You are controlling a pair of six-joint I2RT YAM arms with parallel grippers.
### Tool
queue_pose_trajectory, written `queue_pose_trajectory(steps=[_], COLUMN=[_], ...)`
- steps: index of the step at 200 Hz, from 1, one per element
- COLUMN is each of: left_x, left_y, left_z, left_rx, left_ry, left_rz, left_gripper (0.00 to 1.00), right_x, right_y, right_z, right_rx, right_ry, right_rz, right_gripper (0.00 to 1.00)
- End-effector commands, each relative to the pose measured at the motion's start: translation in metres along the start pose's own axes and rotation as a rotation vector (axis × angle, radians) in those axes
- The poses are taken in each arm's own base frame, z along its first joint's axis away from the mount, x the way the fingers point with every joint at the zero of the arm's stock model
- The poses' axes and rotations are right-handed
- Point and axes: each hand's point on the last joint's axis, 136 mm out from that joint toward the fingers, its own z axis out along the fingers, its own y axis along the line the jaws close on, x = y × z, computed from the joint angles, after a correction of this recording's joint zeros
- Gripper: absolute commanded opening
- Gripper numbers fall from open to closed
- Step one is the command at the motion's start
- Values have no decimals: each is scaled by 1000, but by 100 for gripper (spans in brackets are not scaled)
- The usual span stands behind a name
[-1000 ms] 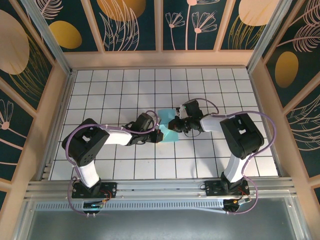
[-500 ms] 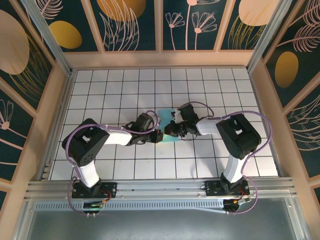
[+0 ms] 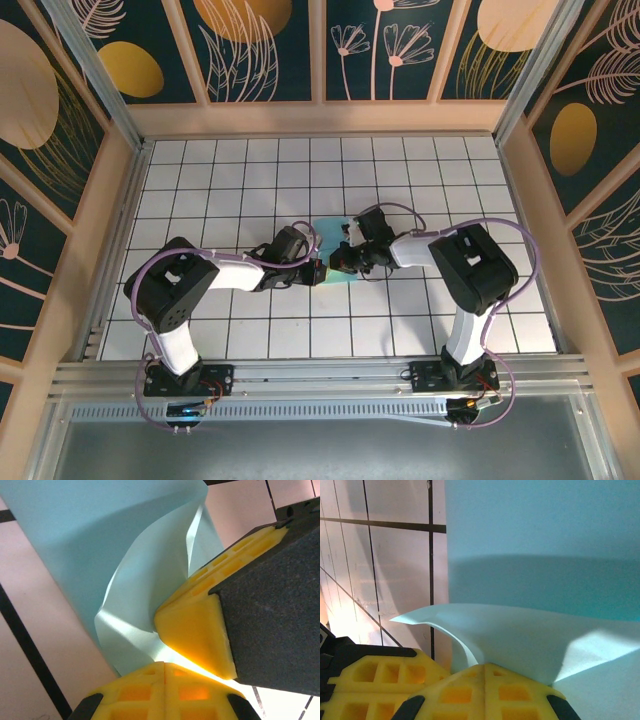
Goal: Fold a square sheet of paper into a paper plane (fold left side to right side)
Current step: Fold the triangle a second time at the center of the table.
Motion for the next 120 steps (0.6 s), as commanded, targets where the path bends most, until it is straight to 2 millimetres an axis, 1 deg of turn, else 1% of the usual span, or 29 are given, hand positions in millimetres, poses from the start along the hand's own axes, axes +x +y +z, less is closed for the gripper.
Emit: queue_pose_trajectory(steps=[1,5,14,65,120], left_x=[28,28,30,32,32], left_y=[29,29,29,31,31], left_z=[6,6,7,8,7], left_rx=[-96,-96,-97,-101,-100], left_ry=[83,84,88,93,92], left_rz=[-28,-28,-30,-32,-31], left_gripper=[0,0,0,0,0], right_x=[-9,-17,-22,-36,-60], right_y=[-20,-26,-28,-42,-62], right_z=[2,-3,-6,-15,-31], right_rx=[86,91,92,111,148], right_ry=[-20,-39,-49,-73,-124], right_rz=[-1,15,17,36,53], right_gripper=[0,0,0,0,0])
